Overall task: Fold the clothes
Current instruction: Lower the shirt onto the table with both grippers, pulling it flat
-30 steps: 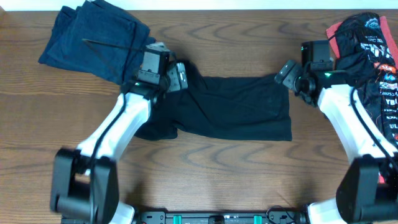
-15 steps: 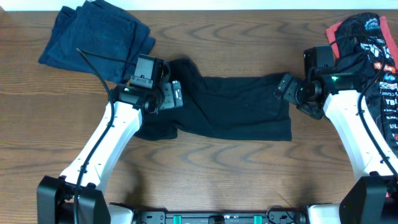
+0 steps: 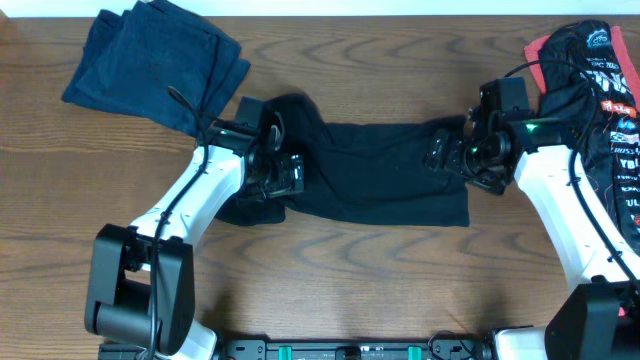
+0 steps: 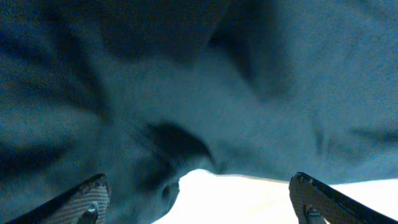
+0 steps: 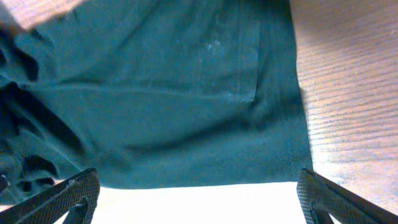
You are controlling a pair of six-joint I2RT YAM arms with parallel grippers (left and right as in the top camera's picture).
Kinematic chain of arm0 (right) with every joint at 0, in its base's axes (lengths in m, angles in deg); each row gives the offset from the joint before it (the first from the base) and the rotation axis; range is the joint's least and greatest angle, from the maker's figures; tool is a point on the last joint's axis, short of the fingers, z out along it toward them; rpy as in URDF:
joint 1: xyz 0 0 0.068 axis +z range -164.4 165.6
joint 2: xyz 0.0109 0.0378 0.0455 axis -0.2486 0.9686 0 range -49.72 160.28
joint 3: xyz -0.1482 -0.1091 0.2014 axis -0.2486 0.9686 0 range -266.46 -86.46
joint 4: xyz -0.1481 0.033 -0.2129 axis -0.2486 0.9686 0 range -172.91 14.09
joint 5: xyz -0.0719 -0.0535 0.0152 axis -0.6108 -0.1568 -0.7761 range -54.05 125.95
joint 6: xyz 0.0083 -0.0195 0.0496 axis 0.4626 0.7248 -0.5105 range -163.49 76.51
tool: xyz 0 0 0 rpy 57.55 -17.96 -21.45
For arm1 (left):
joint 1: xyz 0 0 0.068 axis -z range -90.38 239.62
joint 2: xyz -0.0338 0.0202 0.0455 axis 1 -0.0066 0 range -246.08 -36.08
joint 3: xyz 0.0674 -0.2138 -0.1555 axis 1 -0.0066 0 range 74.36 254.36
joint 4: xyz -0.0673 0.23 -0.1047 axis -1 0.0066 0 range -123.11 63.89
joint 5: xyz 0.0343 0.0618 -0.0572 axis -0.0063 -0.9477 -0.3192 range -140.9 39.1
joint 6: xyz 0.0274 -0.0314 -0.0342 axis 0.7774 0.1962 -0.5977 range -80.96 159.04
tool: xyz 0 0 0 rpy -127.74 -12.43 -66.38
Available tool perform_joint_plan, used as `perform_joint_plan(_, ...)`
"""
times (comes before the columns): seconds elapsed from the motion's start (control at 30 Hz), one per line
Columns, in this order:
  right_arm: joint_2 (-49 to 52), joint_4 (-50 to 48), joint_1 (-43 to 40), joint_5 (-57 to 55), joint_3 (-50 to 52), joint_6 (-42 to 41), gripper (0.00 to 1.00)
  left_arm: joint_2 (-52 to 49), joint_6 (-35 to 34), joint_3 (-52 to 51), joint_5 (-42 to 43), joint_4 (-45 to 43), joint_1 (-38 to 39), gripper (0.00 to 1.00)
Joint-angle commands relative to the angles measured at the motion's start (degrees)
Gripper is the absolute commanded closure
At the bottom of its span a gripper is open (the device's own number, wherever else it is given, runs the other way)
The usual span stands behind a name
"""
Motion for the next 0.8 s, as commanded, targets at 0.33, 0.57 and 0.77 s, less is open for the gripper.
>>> perform_joint_plan(0.33,0.5,-4.5,0.7,-1.1,11.2,1.2,0.35,0.1,2.3,0.2,-7.5,8.2,-2.1,0.22)
perform_joint_plan(0.57,2.2,-10.1,0.7,-1.1,15.9,-2.1,0.43,0.0,2.3,0.0,-13.2,7.1,-2.8,0.33)
perform_joint_plan(0.77,5.6,-12.7,0.7,-1.1,18.2,-2.3,0.47,-0.9,2.3,-1.4,-13.2,6.6,-3.0,0.39)
